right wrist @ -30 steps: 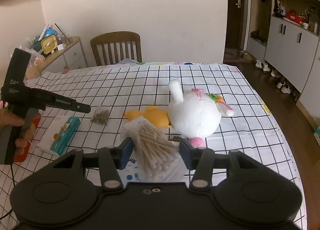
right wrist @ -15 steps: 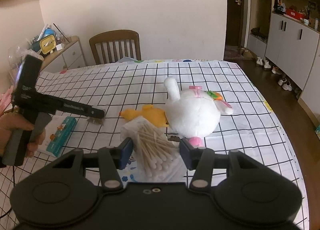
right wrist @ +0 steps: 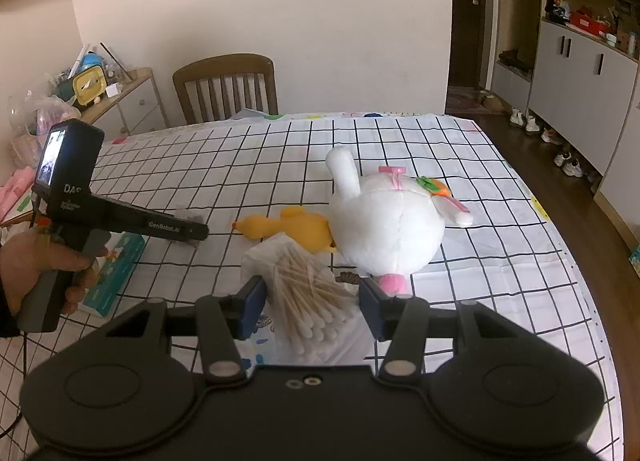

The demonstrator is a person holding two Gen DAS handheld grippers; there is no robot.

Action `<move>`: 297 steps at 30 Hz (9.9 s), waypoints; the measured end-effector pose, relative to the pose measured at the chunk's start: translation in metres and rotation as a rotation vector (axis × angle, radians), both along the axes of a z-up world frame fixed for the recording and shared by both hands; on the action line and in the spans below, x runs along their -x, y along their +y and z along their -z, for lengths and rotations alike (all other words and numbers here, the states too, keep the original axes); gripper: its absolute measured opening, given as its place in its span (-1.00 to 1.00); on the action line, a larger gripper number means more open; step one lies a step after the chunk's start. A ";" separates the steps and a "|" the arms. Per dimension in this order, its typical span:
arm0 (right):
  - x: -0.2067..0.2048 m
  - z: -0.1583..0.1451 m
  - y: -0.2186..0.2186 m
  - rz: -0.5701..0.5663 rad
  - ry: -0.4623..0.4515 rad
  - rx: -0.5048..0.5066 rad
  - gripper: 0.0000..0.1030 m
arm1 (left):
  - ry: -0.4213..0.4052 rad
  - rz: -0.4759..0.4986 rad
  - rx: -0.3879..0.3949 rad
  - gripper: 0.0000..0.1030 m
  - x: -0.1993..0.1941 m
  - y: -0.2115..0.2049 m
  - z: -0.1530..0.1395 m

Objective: Organize soft objects
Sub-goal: 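Lift the tea bag with the left tool while the right tool lifts the cotton swabs, then carry the tea bag in the left tool while the right tool carries the swabs over the tin, then lower both items into the red tin and open both tools, then move both tools back toward the yellow duck and brown bead bracelet, then grasp the yellow rubber duck with the left tool while the right tool grasps the bead bracelet, then carry the duck in the left tool while the right tool carries the bracelet over the tin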

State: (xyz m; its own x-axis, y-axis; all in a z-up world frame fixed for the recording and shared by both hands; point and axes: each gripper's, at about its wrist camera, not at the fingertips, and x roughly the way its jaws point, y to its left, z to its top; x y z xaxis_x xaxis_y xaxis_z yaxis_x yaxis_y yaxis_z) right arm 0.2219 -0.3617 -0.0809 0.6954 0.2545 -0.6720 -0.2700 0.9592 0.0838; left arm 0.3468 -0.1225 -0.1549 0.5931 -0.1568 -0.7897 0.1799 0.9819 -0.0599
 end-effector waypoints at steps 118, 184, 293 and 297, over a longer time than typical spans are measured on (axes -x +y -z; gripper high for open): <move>0.066 -0.037 0.309 -0.732 -0.060 0.021 0.62 | -0.043 -0.431 0.043 0.32 0.207 0.253 -0.095; -0.004 0.024 -0.002 -0.024 0.024 0.001 0.78 | -0.133 0.177 0.053 0.99 0.040 -0.058 -0.053; 0.069 -0.078 0.292 -0.716 -0.132 -0.053 -0.70 | -0.188 -0.440 0.013 -0.34 0.241 0.245 -0.129; 0.071 -0.070 0.312 -0.762 -0.133 -0.022 -0.70 | -0.172 -0.482 0.004 -0.34 0.242 0.258 -0.123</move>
